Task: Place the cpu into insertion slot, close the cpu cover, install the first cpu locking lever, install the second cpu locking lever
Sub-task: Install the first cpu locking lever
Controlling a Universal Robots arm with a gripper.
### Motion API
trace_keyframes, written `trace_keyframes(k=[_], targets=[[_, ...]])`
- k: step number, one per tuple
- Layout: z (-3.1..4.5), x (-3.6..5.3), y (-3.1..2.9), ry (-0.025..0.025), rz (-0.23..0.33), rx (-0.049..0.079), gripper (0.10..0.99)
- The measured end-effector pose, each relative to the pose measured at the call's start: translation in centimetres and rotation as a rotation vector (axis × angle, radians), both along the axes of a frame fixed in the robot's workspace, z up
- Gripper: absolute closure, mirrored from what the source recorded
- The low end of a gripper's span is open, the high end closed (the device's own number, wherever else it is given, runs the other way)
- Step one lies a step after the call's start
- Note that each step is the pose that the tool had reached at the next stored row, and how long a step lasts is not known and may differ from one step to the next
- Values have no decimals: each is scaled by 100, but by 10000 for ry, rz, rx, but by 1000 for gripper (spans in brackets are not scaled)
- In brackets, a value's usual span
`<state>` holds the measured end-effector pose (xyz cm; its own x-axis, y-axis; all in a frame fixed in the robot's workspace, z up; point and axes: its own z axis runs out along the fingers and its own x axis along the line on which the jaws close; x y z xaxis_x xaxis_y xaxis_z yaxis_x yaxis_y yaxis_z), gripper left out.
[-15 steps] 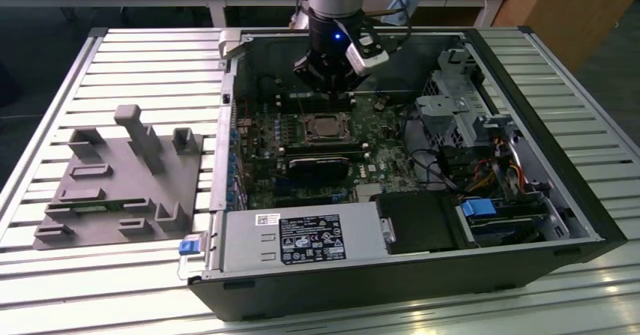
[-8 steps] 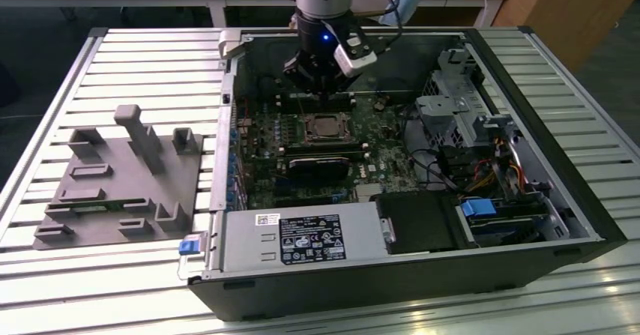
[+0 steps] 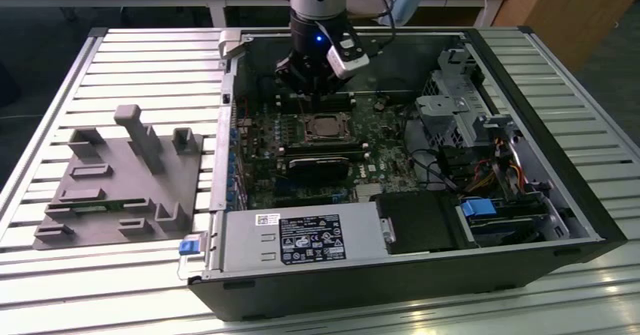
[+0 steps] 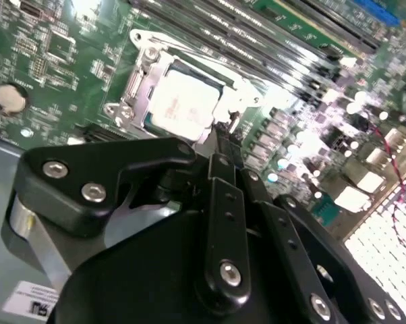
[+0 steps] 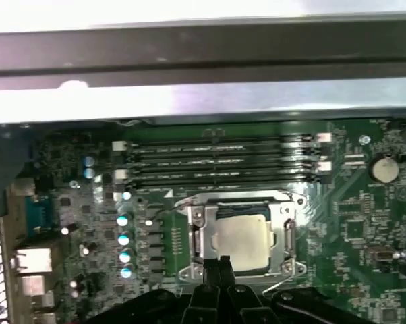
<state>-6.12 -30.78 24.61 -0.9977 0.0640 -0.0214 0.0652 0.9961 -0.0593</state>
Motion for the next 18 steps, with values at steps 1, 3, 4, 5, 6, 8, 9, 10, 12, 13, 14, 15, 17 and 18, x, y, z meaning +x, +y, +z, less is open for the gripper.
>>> trace_keyframes(k=[1, 3, 4, 5, 6, 8, 9, 10, 12, 13, 14, 15, 17, 18], targets=[[0, -27, 0, -5, 1, 0, 980], [0, -62, 0, -11, 0, 1, 980], [0, -75, 0, -12, 0, 0, 980], [0, -88, 0, -14, 0, 0, 980], [0, -98, 0, -17, 0, 0, 980], [0, -122, 0, -27, 0, 0, 980], [0, -130, 0, -34, 1, 0, 980], [1, -136, 0, -39, 0, 0, 980], [3, -145, 0, -49, 0, -2, 980], [2, -152, 0, -59, 1, 0, 980], [2, -158, 0, -63, 0, 1, 980], [3, -169, 0, -73, 0, -1, 980], [3, -189, 0, -87, -1, -1, 980], [3, -201, 0, -94, 0, 0, 980]])
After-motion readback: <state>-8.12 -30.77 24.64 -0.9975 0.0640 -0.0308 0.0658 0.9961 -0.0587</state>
